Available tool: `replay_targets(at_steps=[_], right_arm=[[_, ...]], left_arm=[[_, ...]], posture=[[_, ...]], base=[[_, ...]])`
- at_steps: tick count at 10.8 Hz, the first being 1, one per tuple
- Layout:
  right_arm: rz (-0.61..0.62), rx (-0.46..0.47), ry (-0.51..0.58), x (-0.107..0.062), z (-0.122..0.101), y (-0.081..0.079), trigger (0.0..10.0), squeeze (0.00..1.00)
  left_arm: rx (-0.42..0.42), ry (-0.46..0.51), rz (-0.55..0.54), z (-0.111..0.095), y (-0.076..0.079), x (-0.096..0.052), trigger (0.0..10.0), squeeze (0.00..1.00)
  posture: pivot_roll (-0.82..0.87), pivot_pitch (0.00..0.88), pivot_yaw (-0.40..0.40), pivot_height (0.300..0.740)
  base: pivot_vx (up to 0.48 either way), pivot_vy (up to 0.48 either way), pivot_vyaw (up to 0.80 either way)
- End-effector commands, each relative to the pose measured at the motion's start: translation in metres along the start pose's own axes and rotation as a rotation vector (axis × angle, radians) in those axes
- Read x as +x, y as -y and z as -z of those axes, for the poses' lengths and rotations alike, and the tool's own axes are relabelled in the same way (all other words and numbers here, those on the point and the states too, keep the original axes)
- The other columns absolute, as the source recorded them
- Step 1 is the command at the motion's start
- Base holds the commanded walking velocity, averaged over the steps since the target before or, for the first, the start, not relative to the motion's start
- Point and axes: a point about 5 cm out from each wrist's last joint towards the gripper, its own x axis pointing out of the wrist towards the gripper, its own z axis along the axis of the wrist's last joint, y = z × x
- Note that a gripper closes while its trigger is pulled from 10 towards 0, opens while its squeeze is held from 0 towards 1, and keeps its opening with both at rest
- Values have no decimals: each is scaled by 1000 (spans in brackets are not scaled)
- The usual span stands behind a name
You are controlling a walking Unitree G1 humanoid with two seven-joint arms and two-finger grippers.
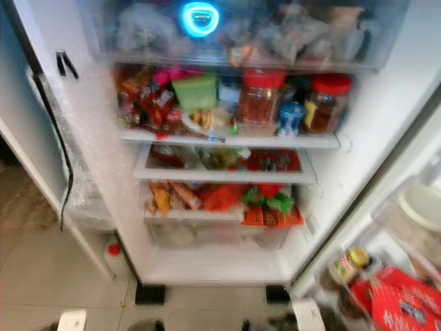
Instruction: Restocking fridge
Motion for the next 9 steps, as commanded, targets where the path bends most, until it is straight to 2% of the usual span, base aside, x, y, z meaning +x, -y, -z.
replay_targets(at_steps=[1, 9], right_arm=[[-42, 1, -62, -1, 16, -11, 10000, 0], [-54, 23, -75, -1, 18, -12, 10000, 0]], left_arm=[[-9, -1, 8, -1, 5, 1, 10000, 0], [0, 4, 12, -5, 8, 2, 10000, 0]], posture=[[-26, 0, -11, 636], [-26, 0, -3, 641]], base=[[0, 390, 0], [0, 388, 0]])
